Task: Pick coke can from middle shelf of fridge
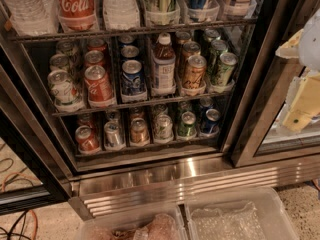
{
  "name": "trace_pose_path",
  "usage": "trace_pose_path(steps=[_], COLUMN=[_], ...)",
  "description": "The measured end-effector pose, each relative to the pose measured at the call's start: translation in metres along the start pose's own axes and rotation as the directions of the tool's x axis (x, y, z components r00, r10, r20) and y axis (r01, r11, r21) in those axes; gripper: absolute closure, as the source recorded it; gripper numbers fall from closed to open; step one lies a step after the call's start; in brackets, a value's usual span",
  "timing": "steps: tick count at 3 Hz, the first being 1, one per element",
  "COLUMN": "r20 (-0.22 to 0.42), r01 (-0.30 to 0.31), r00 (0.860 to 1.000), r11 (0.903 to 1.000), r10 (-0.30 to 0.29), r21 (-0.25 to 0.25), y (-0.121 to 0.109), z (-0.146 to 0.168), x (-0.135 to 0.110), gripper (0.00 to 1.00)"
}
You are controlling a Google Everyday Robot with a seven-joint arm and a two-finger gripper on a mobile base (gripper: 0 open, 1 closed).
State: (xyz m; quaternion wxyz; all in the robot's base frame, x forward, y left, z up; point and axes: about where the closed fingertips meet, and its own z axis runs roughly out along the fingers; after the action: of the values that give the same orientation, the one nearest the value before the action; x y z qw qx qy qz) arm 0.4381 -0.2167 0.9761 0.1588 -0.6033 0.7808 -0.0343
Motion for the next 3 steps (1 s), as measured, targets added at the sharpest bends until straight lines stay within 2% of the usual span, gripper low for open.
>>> trace_pose_path(steps=[1, 2, 3], r20=[0.004, 0.068, 0.178], r01=[0.001, 0.021, 0.039], r00=[1.0, 0.997, 0.984], r11=[1.0, 0.9998, 0.9978], r10=[-0.001, -0.02, -0.029], r21=[0.003, -0.008, -0.053], y=[0.0, 0.004, 0.012], z=[0.0, 0.008, 0.025], x=[-0.001, -0.012, -0.026], gripper=[0.0, 0.0, 0.0])
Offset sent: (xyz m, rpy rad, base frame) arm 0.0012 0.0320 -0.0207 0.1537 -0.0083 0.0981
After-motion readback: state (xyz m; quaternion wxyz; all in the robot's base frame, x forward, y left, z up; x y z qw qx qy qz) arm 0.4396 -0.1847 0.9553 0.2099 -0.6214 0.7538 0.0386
